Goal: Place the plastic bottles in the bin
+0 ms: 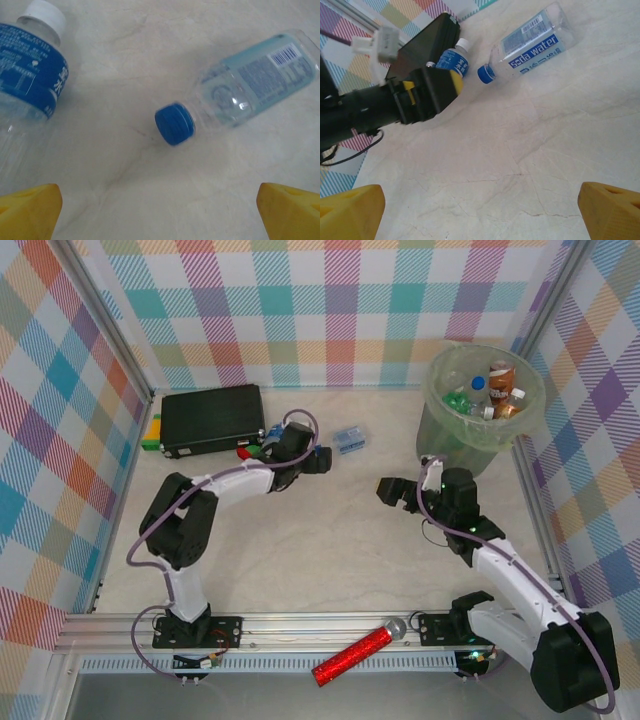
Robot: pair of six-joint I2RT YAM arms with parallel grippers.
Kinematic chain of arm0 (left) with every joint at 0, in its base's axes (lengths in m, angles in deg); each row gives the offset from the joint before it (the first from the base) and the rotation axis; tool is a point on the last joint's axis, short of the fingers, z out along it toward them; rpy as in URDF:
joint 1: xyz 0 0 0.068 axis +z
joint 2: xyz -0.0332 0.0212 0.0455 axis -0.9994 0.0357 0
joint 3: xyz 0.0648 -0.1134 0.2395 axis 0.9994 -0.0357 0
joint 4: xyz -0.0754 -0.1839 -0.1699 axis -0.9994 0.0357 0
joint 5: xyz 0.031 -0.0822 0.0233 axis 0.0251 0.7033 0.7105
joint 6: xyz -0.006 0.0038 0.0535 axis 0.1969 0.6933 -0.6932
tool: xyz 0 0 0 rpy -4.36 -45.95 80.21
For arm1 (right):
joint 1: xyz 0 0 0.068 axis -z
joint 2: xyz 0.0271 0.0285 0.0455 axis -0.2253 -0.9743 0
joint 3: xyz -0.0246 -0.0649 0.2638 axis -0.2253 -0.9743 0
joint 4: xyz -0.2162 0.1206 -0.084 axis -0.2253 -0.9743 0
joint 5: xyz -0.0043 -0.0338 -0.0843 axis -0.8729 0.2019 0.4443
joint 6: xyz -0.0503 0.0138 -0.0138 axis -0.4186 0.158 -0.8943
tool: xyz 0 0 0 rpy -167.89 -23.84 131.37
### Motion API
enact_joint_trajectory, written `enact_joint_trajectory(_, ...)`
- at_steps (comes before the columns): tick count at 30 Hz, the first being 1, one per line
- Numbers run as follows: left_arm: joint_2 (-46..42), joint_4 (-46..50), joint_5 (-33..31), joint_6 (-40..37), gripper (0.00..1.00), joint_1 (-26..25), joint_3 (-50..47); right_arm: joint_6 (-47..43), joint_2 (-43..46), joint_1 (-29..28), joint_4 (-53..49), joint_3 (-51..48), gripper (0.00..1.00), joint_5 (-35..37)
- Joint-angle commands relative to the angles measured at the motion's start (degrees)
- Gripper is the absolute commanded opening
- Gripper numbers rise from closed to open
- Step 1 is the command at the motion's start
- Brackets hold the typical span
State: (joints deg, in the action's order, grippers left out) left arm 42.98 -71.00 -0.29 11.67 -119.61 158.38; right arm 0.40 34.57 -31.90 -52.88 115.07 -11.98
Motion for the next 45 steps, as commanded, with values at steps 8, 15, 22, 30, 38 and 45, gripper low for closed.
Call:
enact_joint_trajectory(8,9.71,3.62,5.79,0.99,1.0,2.03,12.83,2.42,1.11,-0.42,4.62,-1.5,0.99,1.49)
enact_joint_trajectory(15,14.34,4.99,9.18,0.88,1.0,2.82,16.32,1.95,0.76,-0.46,4.06,-1.6,0.99,2.77)
enact_joint_trajectory(22,15.09,3.95,16.19,0.47,0.97,2.83,16.41,2.17,-0.07,-0.46,3.85,-1.58,0.99,3.51)
enact_joint_trajectory(30,12.91,1.29,20.95,-0.32,0.94,2.14,12.09,2.46,-1.25,-0.46,3.93,-1.55,0.99,3.46)
enact_joint_trajectory(38,14.71,5.63,14.83,-2.23,0.96,2.2,15.63,2.43,-0.87,-0.46,3.45,-1.41,0.99,3.88)
enact_joint_trajectory(45,19.74,11.7,14.96,-5.7,0.96,2.14,25.09,2.48,-0.61,-0.44,3.21,-1.41,0.99,4.07)
